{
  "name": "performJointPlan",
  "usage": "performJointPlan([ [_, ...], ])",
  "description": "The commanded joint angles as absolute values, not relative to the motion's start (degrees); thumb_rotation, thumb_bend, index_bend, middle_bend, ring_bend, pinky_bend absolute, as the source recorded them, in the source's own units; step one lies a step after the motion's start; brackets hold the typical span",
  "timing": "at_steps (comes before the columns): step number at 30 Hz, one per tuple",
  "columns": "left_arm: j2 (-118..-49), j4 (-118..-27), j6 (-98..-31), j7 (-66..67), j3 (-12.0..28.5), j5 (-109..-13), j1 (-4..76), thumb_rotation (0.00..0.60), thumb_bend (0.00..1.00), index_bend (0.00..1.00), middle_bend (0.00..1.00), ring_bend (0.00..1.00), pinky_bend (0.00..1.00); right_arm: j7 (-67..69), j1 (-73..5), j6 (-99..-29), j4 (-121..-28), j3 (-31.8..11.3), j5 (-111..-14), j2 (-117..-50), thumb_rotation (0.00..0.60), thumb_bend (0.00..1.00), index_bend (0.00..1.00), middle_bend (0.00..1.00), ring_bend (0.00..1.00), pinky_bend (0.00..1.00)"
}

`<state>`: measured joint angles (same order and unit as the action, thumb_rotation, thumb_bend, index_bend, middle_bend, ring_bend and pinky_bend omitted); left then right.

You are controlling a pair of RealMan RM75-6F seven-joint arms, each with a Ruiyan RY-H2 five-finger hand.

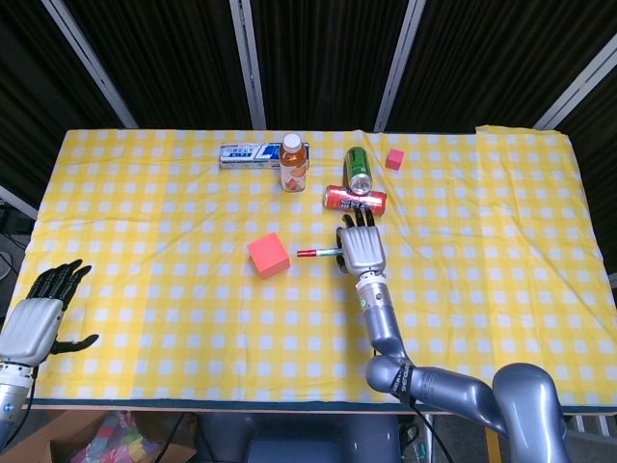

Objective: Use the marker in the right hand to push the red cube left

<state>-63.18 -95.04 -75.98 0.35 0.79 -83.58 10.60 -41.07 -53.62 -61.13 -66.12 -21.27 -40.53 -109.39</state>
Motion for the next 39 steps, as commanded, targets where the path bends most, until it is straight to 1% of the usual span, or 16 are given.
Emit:
performJointPlan([
  [1, -63.1, -95.1, -76.0, 0.1, 0.8, -83.7, 10.6, 0.600, 0.00, 0.00, 0.00, 0.00, 0.00, -41.3, -54.7, -60.7, -64.7, -21.9, -40.5, -110.7, 0.600, 0.50, 0.63, 0.23, 0.00, 0.00],
  [9, -62.8, -95.2, -75.5, -0.9, 0.7, -83.8, 10.8, 0.600, 0.00, 0.00, 0.00, 0.00, 0.00, -41.8, -56.2, -60.3, -62.4, -22.2, -40.6, -113.3, 0.600, 0.50, 0.63, 0.23, 0.00, 0.00],
  [31, -62.5, -95.6, -75.6, -1.2, 0.8, -83.7, 10.8, 0.600, 0.00, 0.00, 0.00, 0.00, 0.00, -44.0, -59.7, -60.8, -61.1, -23.6, -41.6, -118.3, 0.600, 0.50, 0.63, 0.23, 0.00, 0.00],
  [39, -62.4, -95.5, -75.6, -1.5, 0.7, -83.7, 10.8, 0.600, 0.00, 0.00, 0.00, 0.00, 0.00, -44.3, -59.4, -61.0, -59.8, -23.6, -41.8, -118.2, 0.600, 0.50, 0.63, 0.23, 0.00, 0.00],
])
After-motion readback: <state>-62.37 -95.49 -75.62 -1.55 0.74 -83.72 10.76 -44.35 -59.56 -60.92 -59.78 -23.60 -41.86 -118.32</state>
